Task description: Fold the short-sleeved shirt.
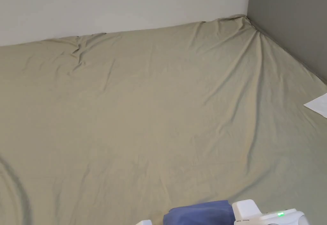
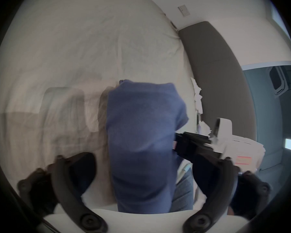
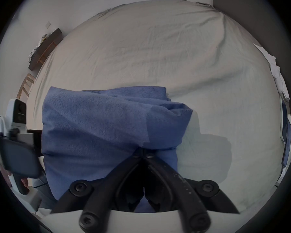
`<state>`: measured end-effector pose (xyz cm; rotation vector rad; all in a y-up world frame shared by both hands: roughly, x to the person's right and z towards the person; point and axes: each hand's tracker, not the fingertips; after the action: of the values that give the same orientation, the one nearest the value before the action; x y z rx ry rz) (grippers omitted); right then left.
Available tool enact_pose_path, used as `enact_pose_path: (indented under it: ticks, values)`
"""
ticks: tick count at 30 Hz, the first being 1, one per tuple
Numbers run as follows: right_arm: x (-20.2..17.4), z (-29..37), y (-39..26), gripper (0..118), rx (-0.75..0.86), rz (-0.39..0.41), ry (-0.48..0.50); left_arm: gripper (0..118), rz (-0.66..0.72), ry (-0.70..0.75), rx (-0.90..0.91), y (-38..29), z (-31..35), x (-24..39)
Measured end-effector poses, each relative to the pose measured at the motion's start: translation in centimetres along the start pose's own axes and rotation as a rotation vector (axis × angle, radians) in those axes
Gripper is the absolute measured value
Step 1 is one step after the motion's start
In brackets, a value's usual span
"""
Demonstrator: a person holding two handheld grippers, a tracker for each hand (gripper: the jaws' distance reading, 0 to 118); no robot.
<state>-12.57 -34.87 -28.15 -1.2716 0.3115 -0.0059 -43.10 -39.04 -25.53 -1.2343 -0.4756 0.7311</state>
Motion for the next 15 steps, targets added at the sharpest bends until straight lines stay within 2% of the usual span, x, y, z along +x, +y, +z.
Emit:
enact_pose_path:
  ticks: [1,4,12,13,15]
  values:
    - [0.1,0.0,0.0,1,0.002,-0.003,0.004,31,-0.007,-0.011,0.015,0.0,-0.2,0.2]
    - [0.2,-0.1,-0.2,1,0.007,-0.016,0.01,31,-0.077,0.017,-0.002,0.4,-0.1,1.0]
    - [-0.4,0.3,-0.7,1,0.035,-0.002,-0.007,28,-0.055,-0.022,-0.045,1.7,0.2,-0.4]
    - [-0.5,0.8,-0.5,1,0.037,-0.008,-0.001,27,-0.036,-0.045,-0.054,1.8,0.4,-0.9]
    - [-0.1,2.6,-0.2,0,0.081,-0.086,0.073,26,-0.008,-0.065,-0.056,2.2,1.4,-1.9]
